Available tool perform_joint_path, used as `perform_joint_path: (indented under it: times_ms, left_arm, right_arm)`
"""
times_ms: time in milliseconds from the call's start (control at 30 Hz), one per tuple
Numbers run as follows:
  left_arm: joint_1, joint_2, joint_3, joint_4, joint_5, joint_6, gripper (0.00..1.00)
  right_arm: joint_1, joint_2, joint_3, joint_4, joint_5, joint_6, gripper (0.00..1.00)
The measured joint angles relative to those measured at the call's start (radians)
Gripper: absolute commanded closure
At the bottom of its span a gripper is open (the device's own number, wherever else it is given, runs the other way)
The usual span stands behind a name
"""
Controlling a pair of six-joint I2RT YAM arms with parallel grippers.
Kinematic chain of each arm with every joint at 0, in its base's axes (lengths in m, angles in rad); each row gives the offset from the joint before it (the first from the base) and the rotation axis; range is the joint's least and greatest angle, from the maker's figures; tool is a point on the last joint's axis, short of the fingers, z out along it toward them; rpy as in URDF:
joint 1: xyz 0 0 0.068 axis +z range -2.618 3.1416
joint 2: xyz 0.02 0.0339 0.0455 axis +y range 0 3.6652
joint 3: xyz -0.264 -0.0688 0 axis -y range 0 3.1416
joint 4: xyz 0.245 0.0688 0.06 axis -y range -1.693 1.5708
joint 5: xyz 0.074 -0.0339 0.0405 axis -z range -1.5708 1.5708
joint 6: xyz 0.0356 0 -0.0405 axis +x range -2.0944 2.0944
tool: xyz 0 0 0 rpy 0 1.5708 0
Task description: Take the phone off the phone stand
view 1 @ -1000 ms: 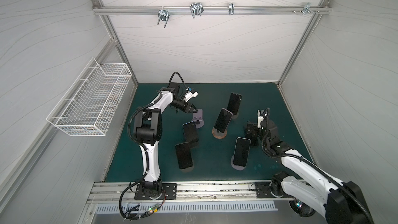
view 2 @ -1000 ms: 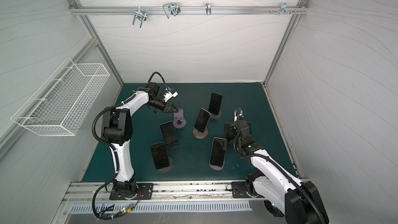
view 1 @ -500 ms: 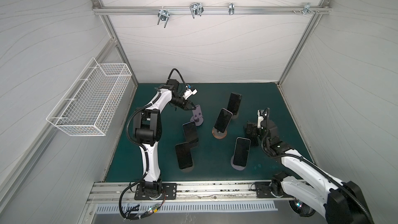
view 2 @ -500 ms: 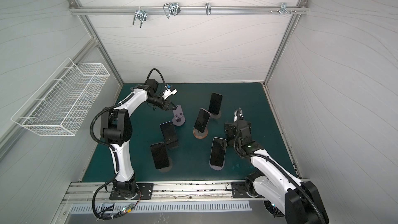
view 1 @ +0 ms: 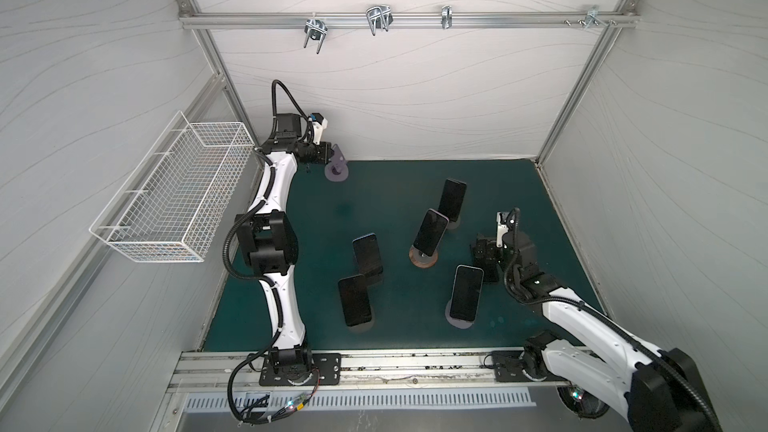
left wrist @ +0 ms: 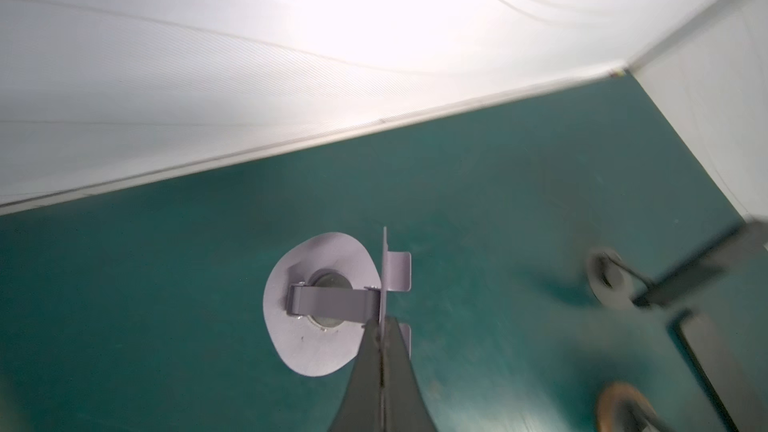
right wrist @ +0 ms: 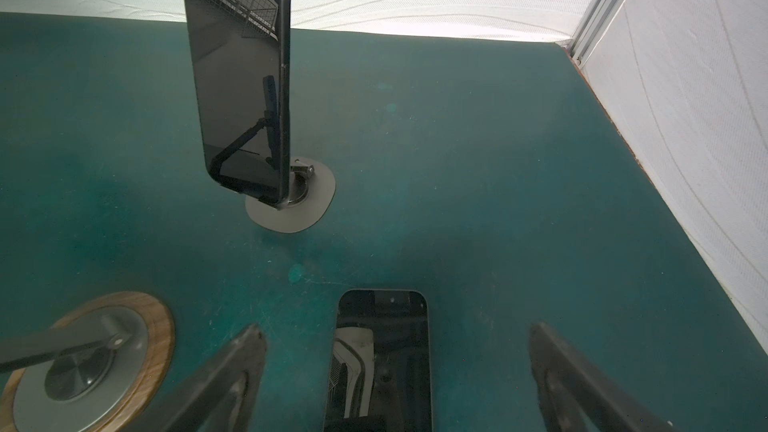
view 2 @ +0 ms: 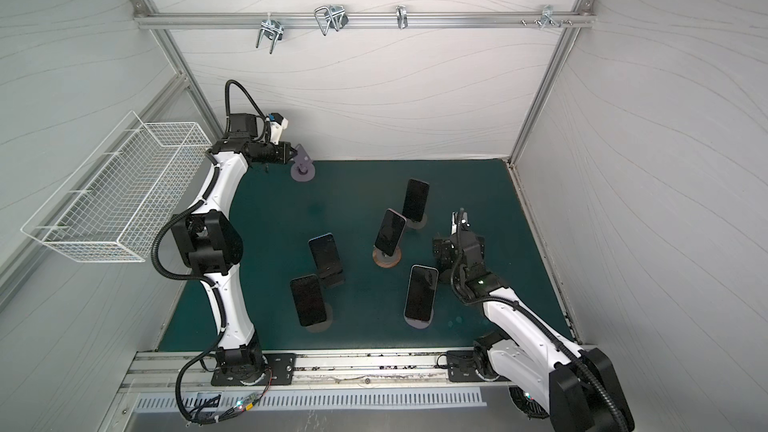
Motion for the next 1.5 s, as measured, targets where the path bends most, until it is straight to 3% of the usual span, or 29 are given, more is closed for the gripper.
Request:
perform_joint_path:
  times_ms: [333,600,967,1167,1500]
  left_arm:
    - [-0.008,0.137,0.014,0.054,-0.076,-0.088,1.00]
    - [-0.009,0.168,0.014,0.070,-0.144,-0.105,1.00]
    - [0.001,0.215,0.030,0.106,-0.153,-0.135,1.00]
    - [0.015,0.216,0.030,0.100,-0.153,-0.161,0.72]
    - [0.037,0.201,0.014,0.077,-0.136,-0.180,0.63]
  right_arm:
    - [0.000,0.000,0.000,0.000,0.000,0.000,0.01]
    - [0.001,0.000,0.000,0.000,0.000,-0.001,0.01]
    - [0.006,0.000,0.000,0.000,0.001,-0.002,0.01]
    - [0.007,0.000,0.000,0.000,0.001,-0.006,0.01]
    - [0.013,-0.001,0.000,0.001,0.006,-0.011,0.01]
